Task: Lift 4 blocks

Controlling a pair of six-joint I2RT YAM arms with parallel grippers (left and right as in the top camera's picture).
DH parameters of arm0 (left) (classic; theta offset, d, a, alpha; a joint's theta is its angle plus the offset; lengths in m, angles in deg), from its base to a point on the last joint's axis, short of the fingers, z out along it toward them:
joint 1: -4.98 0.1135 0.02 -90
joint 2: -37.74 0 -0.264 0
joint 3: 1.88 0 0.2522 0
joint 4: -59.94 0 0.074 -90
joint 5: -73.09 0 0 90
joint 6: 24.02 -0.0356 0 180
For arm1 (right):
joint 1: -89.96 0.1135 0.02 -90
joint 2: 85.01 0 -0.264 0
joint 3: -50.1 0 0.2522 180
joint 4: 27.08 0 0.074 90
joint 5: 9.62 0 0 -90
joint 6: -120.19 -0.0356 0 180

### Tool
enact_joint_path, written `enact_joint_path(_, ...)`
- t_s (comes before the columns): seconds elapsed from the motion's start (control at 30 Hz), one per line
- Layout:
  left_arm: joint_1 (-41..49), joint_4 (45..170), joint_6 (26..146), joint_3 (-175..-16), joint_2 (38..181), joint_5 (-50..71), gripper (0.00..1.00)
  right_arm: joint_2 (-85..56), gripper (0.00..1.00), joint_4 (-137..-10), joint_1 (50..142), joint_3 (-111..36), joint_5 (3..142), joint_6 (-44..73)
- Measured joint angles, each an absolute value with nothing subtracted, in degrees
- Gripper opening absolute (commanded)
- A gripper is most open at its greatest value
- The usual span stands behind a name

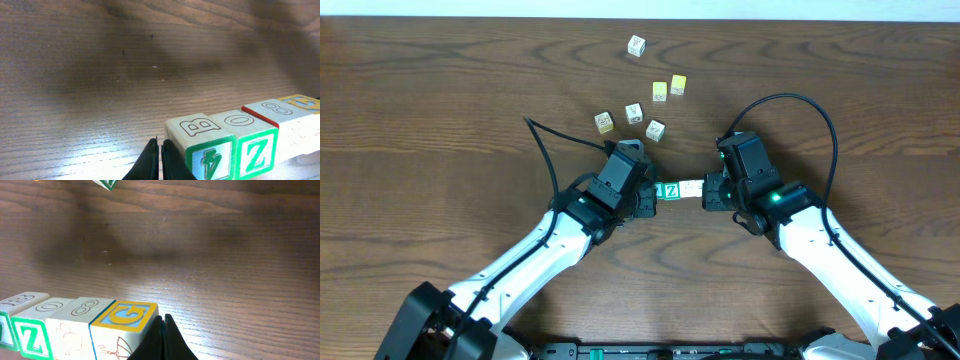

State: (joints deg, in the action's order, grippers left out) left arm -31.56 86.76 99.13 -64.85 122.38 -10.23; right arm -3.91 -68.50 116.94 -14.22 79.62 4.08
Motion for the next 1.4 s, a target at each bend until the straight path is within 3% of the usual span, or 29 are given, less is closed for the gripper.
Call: enact_joint_path(1.4, -31.56, 86.76, 98.96, -64.85, 121.09, -10.89, 0.07, -4.44, 0.01, -69.72, 117.31, -15.36, 80.08, 4.10)
